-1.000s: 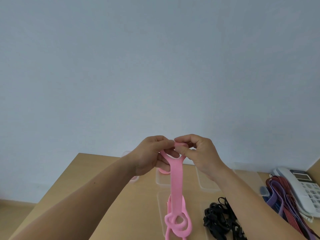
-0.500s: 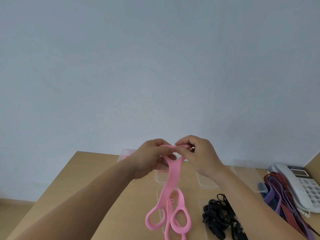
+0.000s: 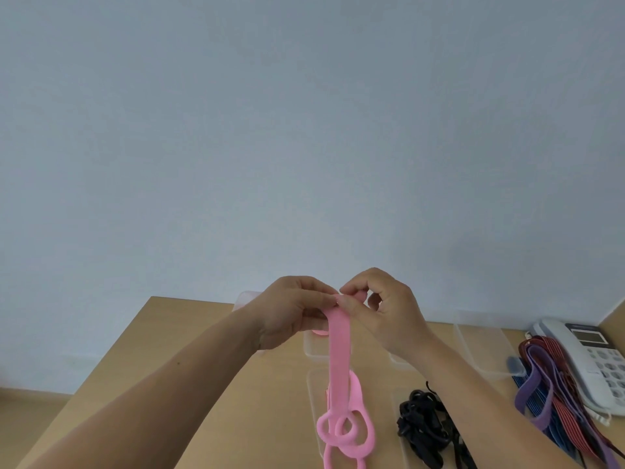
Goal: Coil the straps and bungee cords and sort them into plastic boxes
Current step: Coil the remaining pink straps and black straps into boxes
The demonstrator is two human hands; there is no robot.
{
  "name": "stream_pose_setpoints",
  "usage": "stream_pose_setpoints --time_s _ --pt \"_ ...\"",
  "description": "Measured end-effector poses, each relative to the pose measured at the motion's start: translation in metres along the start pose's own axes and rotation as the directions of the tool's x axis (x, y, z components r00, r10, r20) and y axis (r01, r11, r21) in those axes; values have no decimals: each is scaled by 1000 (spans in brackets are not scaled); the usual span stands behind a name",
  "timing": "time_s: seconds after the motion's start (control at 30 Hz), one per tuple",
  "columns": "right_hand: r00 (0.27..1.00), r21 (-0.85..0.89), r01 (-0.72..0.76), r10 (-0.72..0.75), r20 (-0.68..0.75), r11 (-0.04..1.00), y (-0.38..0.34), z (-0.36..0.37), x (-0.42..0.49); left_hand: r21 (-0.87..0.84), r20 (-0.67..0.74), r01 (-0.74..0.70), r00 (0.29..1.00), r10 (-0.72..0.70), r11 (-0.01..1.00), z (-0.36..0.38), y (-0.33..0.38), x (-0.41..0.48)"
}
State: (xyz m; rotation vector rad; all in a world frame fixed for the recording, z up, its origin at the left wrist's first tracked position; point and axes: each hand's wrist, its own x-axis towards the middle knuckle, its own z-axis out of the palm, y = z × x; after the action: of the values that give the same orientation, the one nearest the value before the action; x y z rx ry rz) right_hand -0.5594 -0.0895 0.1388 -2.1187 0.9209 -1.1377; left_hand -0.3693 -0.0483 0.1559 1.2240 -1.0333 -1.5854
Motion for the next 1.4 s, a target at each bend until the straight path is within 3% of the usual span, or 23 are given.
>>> stream_pose_setpoints --time_s 0.17,0.33,0.63,0.8,0.9,1.03,1.23,1.4 --pt "969 195 -245 234 80 950 0 0 5 88 -95 -114 988 122 990 -2 -4 3" --pt "962 214 -271 259 83 938 2 4 8 207 -113 -207 966 234 956 0 -6 4" --pt "938 301 -333 281 203 894 4 7 5 255 -27 -135 989 147 957 -6 -7 -3" --pt "956 357 -290 254 145 888 2 5 6 252 -22 -101 994 111 962 -2 -8 -4" --pt "969 274 -240 215 120 931 1 5 6 236 -27 -115 992 124 965 -1 -8 -3" --pt "996 35 -49 47 79 998 1 5 2 163 -2 -52 999 53 985 -2 -7 -4" --pt "964 -154 261 -250 88 953 7 9 -5 43 97 48 994 -52 998 -5 -3 -6" --pt "980 -43 192 -189 67 981 9 11 -4 -24 -8 22 1000 -22 999 -5 -6 -5"
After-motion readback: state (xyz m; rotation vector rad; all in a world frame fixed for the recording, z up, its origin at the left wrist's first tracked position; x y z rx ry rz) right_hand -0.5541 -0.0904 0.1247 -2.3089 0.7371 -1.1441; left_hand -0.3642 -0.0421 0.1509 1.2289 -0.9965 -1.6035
